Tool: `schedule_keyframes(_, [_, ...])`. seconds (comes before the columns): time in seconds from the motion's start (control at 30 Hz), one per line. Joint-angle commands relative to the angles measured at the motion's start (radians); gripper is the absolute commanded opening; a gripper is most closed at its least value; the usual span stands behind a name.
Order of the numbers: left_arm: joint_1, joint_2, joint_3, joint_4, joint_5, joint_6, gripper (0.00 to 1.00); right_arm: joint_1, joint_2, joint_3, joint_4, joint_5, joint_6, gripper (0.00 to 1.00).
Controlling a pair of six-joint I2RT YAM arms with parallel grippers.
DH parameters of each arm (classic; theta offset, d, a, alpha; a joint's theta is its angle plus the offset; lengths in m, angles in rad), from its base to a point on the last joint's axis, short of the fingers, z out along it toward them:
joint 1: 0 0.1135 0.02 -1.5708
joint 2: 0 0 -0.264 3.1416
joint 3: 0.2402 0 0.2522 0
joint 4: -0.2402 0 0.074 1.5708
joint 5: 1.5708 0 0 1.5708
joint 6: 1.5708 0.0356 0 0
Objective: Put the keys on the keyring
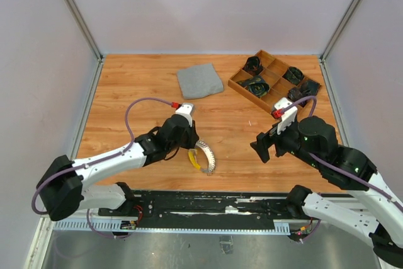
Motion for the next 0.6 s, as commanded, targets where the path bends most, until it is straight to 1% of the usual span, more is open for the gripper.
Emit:
schedule_keyframes(0.0, [0.107, 0.074, -0.012, 0.088, 0.033, -0.022, 0.24, 0.012, -0.027, -0.065, 0.011, 0.104, 0.096, 0.98])
schedule_keyframes(0.03, [0.127, 0.093, -0.009, 0.099, 0.038, -0.019, 0.29, 0.012, -0.044, -0.085, 0.028, 0.106, 0.098, 0.98])
schedule_keyframes(0.1, [0.157, 0.117, 0.002, 0.117, 0.035, -0.013, 0.43, 0.012, -0.066, -0.122, 0.063, 0.114, 0.095, 0.98])
schedule_keyframes(0.17, [0.169, 0.12, 0.02, 0.123, 0.024, -0.005, 0.56, 0.012, -0.083, -0.155, 0.088, 0.118, 0.089, 0.98])
schedule_keyframes(0.27, [0.17, 0.069, 0.047, 0.097, -0.021, 0.009, 0.68, 0.012, -0.102, -0.179, 0.096, 0.155, 0.066, 0.98])
schedule_keyframes(0.37, [0.17, -0.037, 0.052, 0.065, -0.082, 0.028, 0.76, 0.011, -0.126, -0.195, 0.086, 0.195, 0.005, 0.98])
schedule_keyframes(0.43, [0.17, -0.132, 0.045, 0.046, -0.123, 0.039, 0.89, 0.013, -0.156, -0.217, 0.1, 0.227, -0.021, 0.98])
schedule_keyframes(0.5, [0.17, -0.246, 0.035, 0.02, -0.159, 0.046, 0.97, 0.013, -0.19, -0.241, 0.118, 0.241, -0.031, 0.98])
schedule_keyframes(0.53, [0.17, -0.298, 0.03, 0.006, -0.174, 0.049, 0.99, 0.012, -0.209, -0.249, 0.127, 0.244, -0.033, 0.98])
schedule_keyframes(0.57, [0.17, -0.35, 0.022, -0.008, -0.188, 0.05, 1.0, 0.012, -0.228, -0.257, 0.138, 0.251, -0.031, 0.98])
